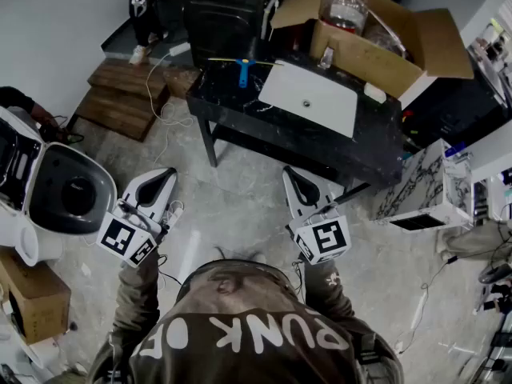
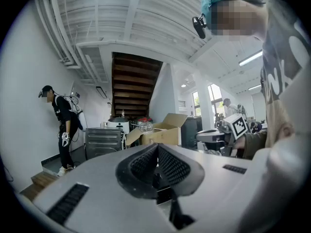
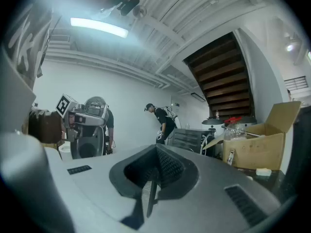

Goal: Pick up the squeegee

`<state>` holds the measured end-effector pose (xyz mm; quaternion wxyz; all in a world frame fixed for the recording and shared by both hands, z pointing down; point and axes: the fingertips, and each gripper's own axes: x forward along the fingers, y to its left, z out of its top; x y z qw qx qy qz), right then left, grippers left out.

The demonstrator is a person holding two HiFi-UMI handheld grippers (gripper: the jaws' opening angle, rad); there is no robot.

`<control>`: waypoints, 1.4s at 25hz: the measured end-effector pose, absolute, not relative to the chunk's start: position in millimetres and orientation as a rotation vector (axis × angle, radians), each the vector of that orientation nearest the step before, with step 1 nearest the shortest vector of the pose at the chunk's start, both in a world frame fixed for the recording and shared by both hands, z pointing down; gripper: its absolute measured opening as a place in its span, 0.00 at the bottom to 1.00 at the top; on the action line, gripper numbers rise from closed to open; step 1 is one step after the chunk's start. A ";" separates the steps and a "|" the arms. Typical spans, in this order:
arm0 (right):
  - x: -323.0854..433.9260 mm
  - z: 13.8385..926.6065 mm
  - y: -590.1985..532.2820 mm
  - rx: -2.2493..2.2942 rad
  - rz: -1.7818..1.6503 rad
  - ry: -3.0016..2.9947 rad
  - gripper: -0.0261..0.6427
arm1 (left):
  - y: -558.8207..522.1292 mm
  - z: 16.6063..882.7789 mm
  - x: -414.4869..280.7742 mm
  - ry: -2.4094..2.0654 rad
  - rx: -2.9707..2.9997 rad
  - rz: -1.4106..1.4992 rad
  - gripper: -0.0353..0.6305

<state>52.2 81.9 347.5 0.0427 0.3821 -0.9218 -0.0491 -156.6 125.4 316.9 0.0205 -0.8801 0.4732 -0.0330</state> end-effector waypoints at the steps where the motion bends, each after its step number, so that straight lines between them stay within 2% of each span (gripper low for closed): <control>1: 51.7 347.7 81.3 1.168 -0.149 -2.819 0.05 | 124.7 316.5 -157.0 1.467 -2.729 -0.101 0.06; 30: 56.2 355.4 63.7 1.214 -0.096 -2.820 0.06 | 111.3 320.0 -155.9 1.459 -2.743 -0.104 0.06; 35: 49.4 353.7 60.0 1.176 -0.092 -2.838 0.13 | 109.7 313.9 -158.2 1.467 -2.724 -0.098 0.06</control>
